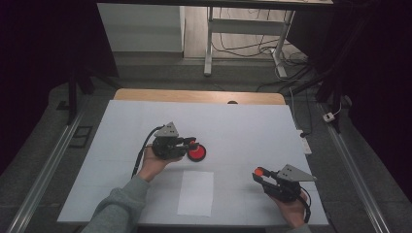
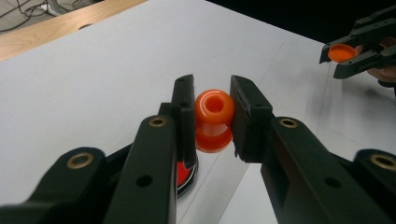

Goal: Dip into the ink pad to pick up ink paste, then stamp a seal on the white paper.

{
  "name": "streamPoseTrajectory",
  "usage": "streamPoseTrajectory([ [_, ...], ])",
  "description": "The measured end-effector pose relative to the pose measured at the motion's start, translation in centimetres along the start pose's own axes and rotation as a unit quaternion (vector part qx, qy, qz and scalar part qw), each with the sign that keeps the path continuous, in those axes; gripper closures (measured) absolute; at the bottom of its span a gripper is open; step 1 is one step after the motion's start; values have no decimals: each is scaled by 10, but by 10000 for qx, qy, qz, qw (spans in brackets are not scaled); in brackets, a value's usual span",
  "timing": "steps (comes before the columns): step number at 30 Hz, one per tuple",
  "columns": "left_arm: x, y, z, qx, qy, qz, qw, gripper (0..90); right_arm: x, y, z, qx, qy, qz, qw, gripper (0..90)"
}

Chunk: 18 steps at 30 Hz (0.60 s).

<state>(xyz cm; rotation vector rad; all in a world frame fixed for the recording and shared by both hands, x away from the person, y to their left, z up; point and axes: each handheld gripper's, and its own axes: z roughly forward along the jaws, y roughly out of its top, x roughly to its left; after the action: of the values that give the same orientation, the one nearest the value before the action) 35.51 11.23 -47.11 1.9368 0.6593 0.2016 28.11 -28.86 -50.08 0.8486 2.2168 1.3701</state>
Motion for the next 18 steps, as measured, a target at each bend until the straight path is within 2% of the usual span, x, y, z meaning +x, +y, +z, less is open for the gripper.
streamPoseTrajectory([
  [6,-2,0,-5,-40,-58,61,10000,720,0,1,1,11,-3,-7,10000,647],
  [18,-13,-2,-6,26,-354,237,9991,719,-1,0,1,13,1,-10,10000,647],
])
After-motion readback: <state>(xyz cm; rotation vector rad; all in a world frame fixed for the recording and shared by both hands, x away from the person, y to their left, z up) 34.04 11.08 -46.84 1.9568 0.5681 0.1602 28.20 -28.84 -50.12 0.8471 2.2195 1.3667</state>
